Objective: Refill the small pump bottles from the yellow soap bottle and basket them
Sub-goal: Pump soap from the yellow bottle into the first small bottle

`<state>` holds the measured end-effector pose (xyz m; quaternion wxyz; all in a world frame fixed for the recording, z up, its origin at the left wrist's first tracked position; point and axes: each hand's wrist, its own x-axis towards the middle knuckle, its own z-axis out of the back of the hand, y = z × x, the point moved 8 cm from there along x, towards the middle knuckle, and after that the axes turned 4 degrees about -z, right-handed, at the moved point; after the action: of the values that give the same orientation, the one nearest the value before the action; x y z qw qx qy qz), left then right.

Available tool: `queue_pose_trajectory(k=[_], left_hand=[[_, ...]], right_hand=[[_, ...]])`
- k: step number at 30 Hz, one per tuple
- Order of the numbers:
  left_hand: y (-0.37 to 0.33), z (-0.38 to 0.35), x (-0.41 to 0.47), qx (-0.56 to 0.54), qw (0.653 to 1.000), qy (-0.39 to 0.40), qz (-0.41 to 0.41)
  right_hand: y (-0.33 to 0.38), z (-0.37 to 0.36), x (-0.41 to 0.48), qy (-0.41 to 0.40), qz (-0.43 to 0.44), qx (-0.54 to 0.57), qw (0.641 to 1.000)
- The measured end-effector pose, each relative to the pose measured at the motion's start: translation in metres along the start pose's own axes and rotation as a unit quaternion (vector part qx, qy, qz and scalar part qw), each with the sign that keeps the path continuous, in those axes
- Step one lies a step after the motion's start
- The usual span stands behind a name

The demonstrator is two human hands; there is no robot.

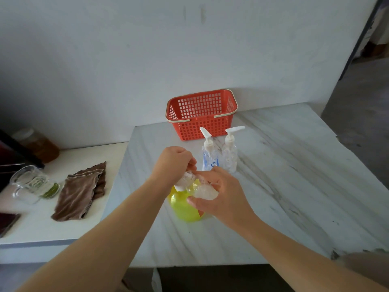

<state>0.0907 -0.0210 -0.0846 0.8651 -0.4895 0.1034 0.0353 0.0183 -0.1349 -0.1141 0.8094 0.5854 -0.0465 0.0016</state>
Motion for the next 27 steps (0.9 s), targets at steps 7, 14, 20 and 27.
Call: queue_pose_trajectory(k=[7,14,20,27], left_hand=[[0.0,-0.002,0.004,0.001,1.0,0.007,0.004],[0.004,-0.004,0.0,0.014,1.0,0.006,0.005],[-0.003,0.003,0.002,0.0,1.0,-0.007,-0.007],[-0.003,-0.001,0.002,0.007,1.0,-0.004,-0.018]], right_hand=[[-0.002,-0.001,0.004,0.007,-0.001,0.008,1.0],[-0.007,-0.004,0.001,0.006,-0.012,0.003,1.0],[-0.001,-0.002,0.002,0.004,0.002,0.007,1.0],[0.001,0.001,0.003,-0.002,0.012,-0.027,1.0]])
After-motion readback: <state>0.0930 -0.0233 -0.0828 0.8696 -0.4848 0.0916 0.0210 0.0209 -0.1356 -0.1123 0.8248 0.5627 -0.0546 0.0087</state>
